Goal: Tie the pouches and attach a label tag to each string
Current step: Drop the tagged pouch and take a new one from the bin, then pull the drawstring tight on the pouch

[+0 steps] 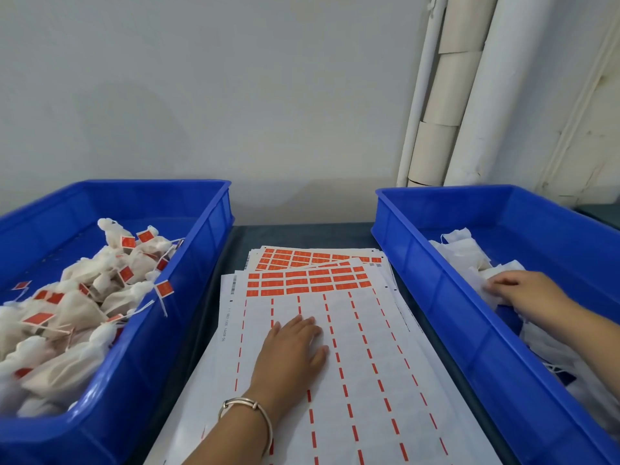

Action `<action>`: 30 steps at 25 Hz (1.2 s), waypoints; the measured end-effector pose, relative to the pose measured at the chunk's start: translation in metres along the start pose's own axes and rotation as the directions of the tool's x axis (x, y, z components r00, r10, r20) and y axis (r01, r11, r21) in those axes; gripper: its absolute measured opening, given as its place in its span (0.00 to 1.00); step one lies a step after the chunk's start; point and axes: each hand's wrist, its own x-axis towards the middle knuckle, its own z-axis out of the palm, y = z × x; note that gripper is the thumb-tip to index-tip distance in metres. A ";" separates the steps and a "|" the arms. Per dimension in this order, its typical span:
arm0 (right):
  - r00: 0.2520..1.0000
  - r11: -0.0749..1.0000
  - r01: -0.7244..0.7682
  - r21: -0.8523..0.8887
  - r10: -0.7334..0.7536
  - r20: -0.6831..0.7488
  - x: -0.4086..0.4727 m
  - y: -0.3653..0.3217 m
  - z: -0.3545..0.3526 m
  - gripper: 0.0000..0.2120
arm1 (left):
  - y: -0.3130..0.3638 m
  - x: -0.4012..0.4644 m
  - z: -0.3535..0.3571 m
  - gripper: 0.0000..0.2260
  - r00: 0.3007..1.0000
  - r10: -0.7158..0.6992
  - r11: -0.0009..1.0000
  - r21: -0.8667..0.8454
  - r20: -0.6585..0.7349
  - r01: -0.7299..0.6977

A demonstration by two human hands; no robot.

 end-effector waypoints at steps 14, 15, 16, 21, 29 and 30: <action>0.896 0.858 0.426 0.287 -0.444 -0.001 -0.062 -0.152 0.062 0.08 | 0.001 0.025 -0.036 0.13 0.967 -0.184 0.793 -0.555 0.176 0.252; 0.895 0.862 0.413 0.296 -0.444 0.043 -0.065 -0.156 0.080 0.08 | 0.000 0.027 -0.043 0.12 0.958 -0.215 0.673 -0.682 0.189 0.286; 0.896 0.865 0.395 0.308 -0.437 0.079 -0.068 -0.157 0.099 0.07 | -0.002 0.028 -0.049 0.14 0.954 -0.225 0.530 -0.797 0.197 0.290; 0.910 0.900 0.343 0.270 -0.390 0.141 -0.086 -0.136 0.178 0.06 | -0.009 0.022 -0.064 0.21 0.951 -0.274 0.247 -0.945 0.144 0.214; 0.936 0.874 0.343 0.345 -0.351 -0.041 -0.098 -0.110 0.215 0.08 | -0.010 0.020 -0.063 0.08 0.930 -0.359 0.450 -0.856 0.085 0.252; 0.924 0.866 0.375 0.331 -0.377 -0.060 -0.098 -0.109 0.213 0.09 | -0.010 0.019 -0.062 0.06 0.931 -0.360 0.494 -0.833 0.066 0.250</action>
